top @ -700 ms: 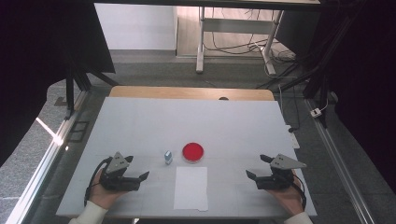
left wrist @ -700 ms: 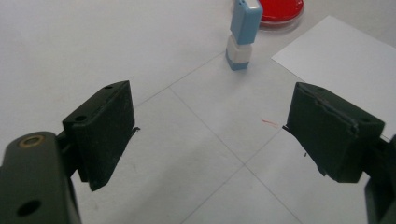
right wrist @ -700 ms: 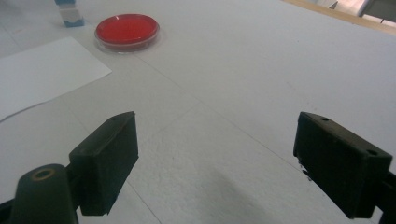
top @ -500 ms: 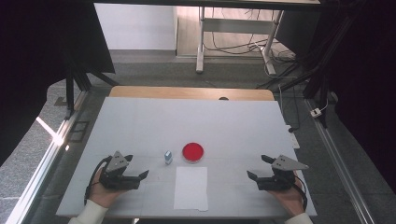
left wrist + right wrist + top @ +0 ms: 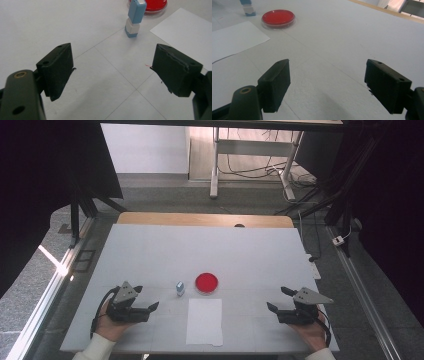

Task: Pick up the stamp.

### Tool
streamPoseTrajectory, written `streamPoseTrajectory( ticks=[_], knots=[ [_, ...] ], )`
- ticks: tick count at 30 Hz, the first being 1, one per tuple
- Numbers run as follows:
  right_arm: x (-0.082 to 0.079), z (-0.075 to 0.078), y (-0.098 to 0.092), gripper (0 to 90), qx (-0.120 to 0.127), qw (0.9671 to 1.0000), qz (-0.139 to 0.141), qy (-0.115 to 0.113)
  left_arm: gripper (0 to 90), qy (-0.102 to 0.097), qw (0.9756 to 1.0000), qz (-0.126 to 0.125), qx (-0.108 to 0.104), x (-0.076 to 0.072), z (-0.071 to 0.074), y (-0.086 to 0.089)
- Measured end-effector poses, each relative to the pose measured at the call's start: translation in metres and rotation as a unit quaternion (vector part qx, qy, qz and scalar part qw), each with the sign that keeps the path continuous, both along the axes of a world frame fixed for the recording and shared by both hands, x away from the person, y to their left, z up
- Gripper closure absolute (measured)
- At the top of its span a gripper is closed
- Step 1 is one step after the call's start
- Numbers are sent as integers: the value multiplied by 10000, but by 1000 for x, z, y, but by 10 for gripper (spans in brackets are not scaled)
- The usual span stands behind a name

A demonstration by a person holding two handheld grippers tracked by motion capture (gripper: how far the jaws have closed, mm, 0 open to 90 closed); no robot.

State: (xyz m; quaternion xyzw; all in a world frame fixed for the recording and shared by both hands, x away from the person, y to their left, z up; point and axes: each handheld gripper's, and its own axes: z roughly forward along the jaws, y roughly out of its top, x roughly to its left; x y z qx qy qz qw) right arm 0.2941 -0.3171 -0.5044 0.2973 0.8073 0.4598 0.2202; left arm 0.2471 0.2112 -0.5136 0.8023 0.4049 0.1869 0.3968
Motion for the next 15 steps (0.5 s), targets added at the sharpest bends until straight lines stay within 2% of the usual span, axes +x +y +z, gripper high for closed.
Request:
streamPoseTrajectory(
  ticks=[8,15],
  knots=[
    [1,-3,2,214,-72,9999,58,112,175,-31,10000,-44,40,1,2,-3],
    [1,-2,2,221,-70,9999,22,70,175,-48,9999,-73,66,3,8,-5]
  ],
)
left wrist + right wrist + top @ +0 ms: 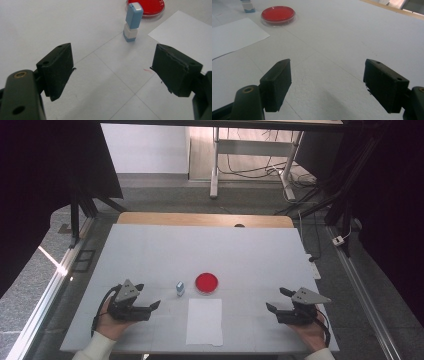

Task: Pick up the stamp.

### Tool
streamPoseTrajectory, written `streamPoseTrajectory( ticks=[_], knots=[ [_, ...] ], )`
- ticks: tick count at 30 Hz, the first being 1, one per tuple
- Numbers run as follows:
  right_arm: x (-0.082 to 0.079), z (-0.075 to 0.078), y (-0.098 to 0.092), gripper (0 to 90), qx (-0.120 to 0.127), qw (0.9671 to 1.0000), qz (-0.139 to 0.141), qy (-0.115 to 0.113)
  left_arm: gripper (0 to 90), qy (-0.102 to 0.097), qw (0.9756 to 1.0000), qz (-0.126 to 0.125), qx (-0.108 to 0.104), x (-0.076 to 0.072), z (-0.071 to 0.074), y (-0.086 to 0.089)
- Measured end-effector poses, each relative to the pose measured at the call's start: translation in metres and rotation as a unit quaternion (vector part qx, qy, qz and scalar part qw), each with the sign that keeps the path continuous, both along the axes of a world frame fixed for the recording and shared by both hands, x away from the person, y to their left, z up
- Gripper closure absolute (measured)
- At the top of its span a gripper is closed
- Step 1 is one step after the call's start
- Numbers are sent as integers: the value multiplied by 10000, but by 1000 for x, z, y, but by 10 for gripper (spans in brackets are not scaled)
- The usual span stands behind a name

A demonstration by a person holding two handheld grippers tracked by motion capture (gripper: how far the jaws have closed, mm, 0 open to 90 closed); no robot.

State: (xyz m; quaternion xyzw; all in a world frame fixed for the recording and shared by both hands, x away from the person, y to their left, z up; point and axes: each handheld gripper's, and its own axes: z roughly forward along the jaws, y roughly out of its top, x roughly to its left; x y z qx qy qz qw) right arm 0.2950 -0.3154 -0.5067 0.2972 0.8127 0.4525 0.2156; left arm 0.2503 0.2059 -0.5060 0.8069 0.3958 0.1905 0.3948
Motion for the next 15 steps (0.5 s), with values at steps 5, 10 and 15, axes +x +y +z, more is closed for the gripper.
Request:
streamPoseTrajectory(
  ticks=[5,10,15],
  knots=[
    [0,0,1,224,-8,10000,-2,-10,175,-5,10000,-54,6,1,4,-4],
    [0,0,2,225,-46,10000,2,-9,175,-2,9999,-100,20,3,10,-8],
    [0,-1,2,230,-64,10000,-4,-20,176,-37,9999,-100,-36,6,15,-9]
  ],
)
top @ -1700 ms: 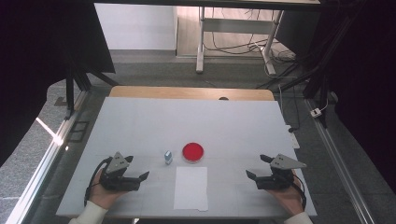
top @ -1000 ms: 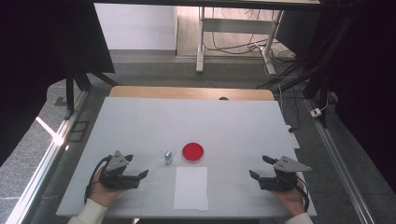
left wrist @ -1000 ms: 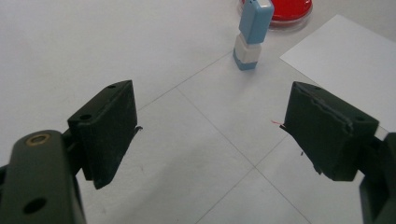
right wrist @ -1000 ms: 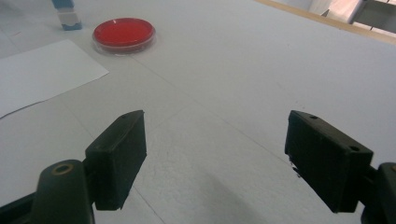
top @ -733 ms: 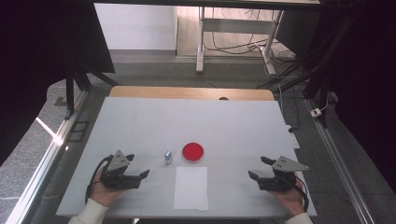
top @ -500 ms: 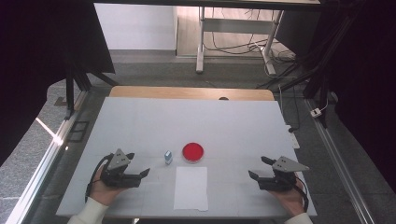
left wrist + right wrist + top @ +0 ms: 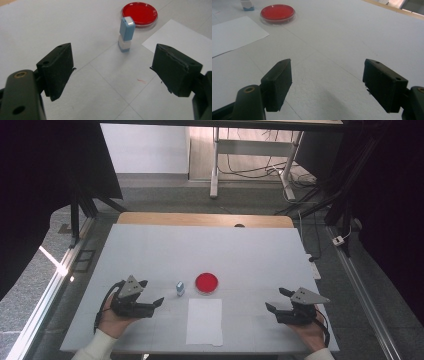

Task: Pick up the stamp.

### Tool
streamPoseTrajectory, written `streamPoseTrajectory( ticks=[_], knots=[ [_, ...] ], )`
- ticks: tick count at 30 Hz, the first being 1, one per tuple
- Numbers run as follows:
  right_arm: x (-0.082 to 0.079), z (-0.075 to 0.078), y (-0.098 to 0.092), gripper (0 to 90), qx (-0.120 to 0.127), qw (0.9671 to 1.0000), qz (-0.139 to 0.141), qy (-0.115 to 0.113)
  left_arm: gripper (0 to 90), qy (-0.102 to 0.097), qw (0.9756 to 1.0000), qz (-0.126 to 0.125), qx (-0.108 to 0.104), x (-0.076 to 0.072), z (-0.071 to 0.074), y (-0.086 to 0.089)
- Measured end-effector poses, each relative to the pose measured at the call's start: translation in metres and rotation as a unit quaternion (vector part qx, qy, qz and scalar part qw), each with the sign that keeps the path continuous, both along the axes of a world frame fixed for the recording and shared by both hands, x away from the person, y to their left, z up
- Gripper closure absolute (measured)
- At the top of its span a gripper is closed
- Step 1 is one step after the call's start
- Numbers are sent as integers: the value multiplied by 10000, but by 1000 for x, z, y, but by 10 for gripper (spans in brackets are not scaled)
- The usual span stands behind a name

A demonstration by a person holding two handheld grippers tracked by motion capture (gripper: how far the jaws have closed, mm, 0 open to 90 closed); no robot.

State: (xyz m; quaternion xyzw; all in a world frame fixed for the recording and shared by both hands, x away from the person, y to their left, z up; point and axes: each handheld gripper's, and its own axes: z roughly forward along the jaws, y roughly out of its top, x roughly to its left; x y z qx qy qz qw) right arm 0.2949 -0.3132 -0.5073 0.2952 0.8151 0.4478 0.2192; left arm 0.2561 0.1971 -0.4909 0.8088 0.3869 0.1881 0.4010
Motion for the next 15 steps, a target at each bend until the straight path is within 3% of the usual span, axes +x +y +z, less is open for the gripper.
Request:
streamPoseTrajectory(
  ticks=[15],
  knots=[
    [0,0,1,233,-17,10000,13,1,185,-70,9999,-124,-8,13,16,-13]
  ],
)
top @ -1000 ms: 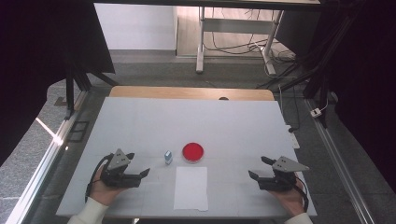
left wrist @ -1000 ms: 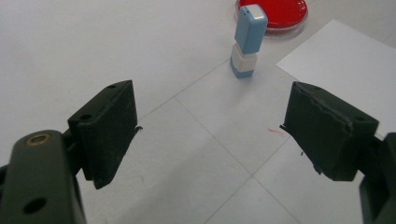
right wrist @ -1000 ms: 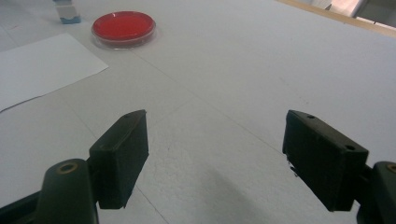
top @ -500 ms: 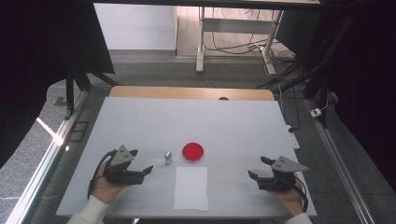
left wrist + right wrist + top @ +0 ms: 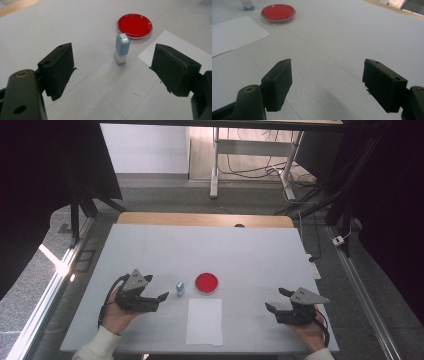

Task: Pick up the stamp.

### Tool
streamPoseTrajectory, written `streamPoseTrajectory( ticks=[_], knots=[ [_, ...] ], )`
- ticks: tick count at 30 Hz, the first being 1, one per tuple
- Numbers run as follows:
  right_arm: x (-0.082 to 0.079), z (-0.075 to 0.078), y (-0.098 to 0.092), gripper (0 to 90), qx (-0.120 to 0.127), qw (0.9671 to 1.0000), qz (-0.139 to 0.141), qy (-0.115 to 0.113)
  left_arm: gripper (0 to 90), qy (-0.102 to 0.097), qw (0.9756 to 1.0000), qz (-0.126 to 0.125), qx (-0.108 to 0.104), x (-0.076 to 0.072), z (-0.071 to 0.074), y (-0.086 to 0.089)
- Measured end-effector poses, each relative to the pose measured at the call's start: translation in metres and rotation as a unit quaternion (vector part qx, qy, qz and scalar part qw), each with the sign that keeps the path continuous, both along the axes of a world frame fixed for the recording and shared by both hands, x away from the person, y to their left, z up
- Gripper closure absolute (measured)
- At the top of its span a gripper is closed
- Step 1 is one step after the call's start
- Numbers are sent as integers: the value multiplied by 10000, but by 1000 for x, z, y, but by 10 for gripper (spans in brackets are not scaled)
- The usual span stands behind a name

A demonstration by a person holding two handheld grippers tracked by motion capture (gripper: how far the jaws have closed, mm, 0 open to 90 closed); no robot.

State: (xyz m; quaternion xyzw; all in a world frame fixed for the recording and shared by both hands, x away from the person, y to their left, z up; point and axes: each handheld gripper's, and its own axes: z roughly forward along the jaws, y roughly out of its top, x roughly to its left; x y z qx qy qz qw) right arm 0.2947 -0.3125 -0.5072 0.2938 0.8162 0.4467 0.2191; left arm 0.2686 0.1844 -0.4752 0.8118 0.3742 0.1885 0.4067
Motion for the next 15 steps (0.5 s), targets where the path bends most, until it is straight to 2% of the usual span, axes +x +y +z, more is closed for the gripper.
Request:
streamPoseTrajectory(
  ticks=[6,15],
  knots=[
    [0,0,0,235,-8,10000,6,2,187,-92,9999,-97,43,6,11,-8],
    [0,-1,0,236,-30,10000,-7,31,187,-50,9998,-167,83,18,12,-17]
  ],
)
